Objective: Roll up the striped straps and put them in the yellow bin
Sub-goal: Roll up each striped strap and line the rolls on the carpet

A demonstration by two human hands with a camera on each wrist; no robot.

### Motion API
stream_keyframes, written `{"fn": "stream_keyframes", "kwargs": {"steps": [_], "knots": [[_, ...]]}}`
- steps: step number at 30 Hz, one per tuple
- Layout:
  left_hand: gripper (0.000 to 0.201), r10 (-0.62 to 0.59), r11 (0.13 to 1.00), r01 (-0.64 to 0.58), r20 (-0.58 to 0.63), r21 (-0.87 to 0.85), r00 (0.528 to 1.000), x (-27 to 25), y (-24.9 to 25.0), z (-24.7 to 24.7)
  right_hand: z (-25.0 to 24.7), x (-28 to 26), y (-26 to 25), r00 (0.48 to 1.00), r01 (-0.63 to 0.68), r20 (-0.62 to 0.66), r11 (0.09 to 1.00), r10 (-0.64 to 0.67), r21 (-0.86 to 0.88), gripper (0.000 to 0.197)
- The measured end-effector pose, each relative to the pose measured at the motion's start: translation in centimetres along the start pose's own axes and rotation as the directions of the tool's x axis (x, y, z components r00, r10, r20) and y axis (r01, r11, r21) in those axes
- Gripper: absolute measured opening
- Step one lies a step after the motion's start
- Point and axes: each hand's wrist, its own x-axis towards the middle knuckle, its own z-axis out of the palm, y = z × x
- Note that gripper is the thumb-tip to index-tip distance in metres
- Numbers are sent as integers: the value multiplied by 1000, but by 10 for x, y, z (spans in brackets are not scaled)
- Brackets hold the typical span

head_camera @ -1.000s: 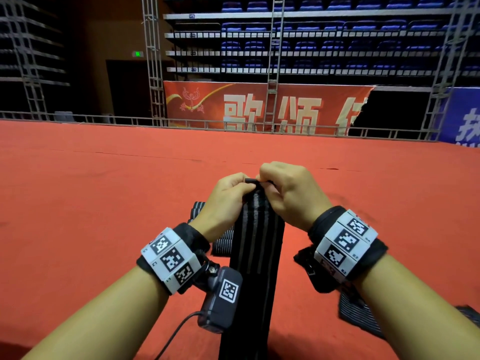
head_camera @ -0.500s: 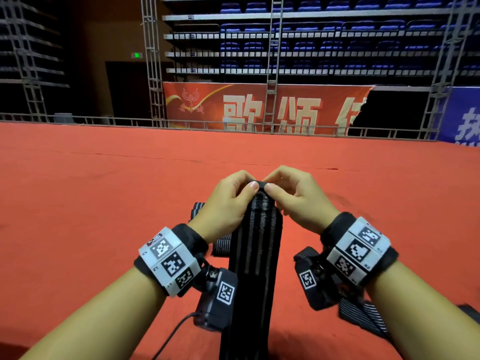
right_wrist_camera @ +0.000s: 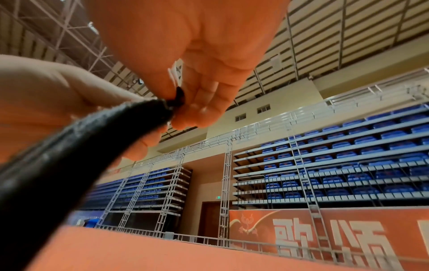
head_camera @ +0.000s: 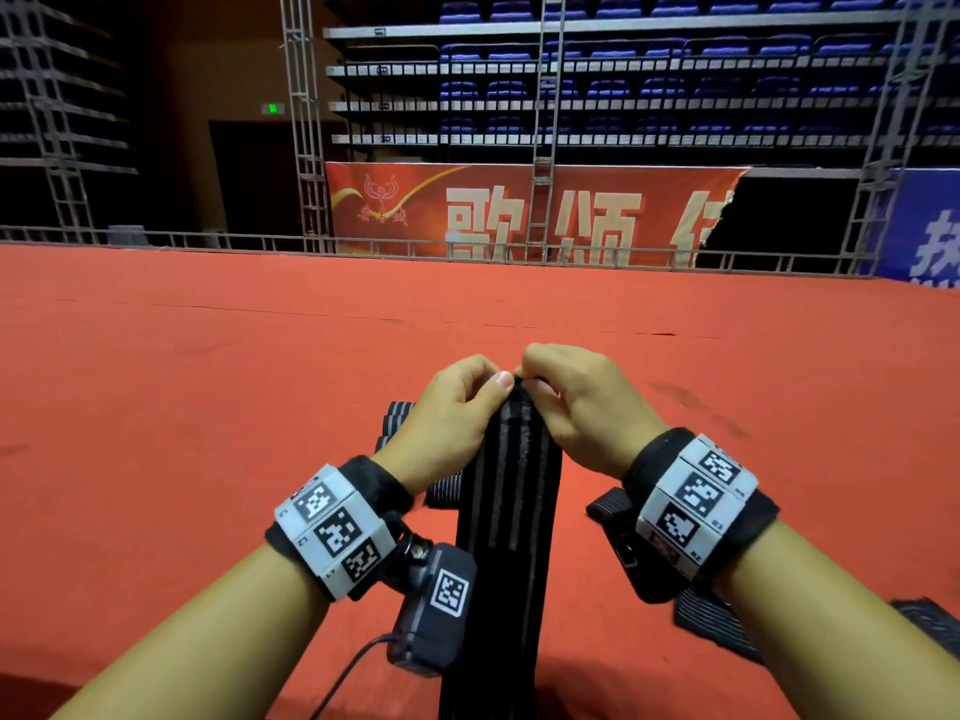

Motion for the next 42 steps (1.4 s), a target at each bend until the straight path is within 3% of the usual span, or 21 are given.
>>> {"fn": "stream_keyframes", "kwargs": {"steps": [2,6,9,13,16,19,21,23,26,29,32,35,37,39,40,42], "knots": [[25,9,1000,-9,0,4,1000,-1,1,-1,0,0,0,997,-78,22,991,76,104,12],[26,47,999,-47,-24,9,999,-1,4,-3,-2,0,-1,964,-258,51,883,259,391,10],[30,2,999,-2,3,-38,1000,-6,4,1,-3,-4,-3,990,-136,-14,961,143,239,4],[55,-153,977,168,117,-132,981,-7,3,0,-1,-8,-11,998,36,-45,999,-35,28,9],[36,-127,987,134,81,-91,989,-10,6,0,2,-9,-14,999,38,-38,999,-38,15,11],[27,-107,991,111,51,-71,993,-12,5,-1,3,-8,-16,986,-160,-5,969,164,187,11],[27,-54,997,56,33,-45,998,-14,6,-4,3,-7,-17,930,-367,121,842,349,396,14],[31,-8,1000,8,20,-11,1000,-17,6,-5,2,-7,-19,881,-471,231,723,413,506,12],[34,-24,997,24,-5,-77,1000,-20,6,-2,3,-6,-19,908,-416,172,767,383,488,12],[53,-89,989,92,26,-118,996,-19,7,-4,5,-10,-18,939,-337,74,856,336,392,12],[33,-82,987,88,43,-138,996,-20,10,-6,5,-14,-19,971,-234,8,944,239,232,3],[22,-49,987,55,41,-153,998,-20,12,-6,5,-13,-22,981,-193,3,958,196,212,4],[19,-13,988,18,31,-150,999,-21,14,-7,4,-11,-24,955,-293,61,891,291,346,8],[14,38,995,-35,33,-98,999,-23,13,-9,2,-8,-23,896,-441,200,735,397,515,15],[12,64,995,-61,38,-75,997,-24,13,-9,1,-8,-22,873,-485,265,669,410,563,16],[10,85,992,-82,26,-93,996,-28,13,-6,1,-9,-21,870,-490,298,632,392,600,15]]}}
